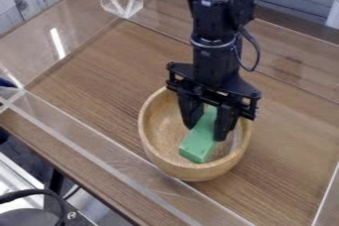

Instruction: Put the green block in the brown bowl

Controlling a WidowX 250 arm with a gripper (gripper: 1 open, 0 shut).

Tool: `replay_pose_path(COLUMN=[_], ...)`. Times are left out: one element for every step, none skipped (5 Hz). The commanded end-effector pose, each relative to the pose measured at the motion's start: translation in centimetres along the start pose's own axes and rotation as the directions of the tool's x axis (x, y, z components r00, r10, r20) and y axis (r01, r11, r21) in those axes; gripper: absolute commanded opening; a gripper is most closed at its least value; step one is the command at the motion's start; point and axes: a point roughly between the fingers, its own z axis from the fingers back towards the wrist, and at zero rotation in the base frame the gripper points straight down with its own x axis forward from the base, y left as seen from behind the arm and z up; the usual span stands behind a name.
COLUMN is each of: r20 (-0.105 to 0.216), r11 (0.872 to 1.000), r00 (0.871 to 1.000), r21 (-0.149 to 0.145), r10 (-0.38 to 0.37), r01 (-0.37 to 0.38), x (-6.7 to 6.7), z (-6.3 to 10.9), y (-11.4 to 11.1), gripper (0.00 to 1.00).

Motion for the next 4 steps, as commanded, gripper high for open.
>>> replay_pose_path(r20=[0.034,0.03,0.027,0.023], r11=[1.0,1.0,1.0,1.0], r00=[0.999,0.999,0.999,1.0], r21=[-0.001,-0.002,-0.002,-0.002], r10=[-0.015,-0.017,-0.019,-0.021], r01=[0.015,0.017,0.019,0.021], x=[0.39,0.46,0.52,0.6], z=[0.8,0.74,0.68,0.61], y=[-0.33,-0.36,-0.39,-0.42], gripper=[0.0,0.0,0.0,0.0])
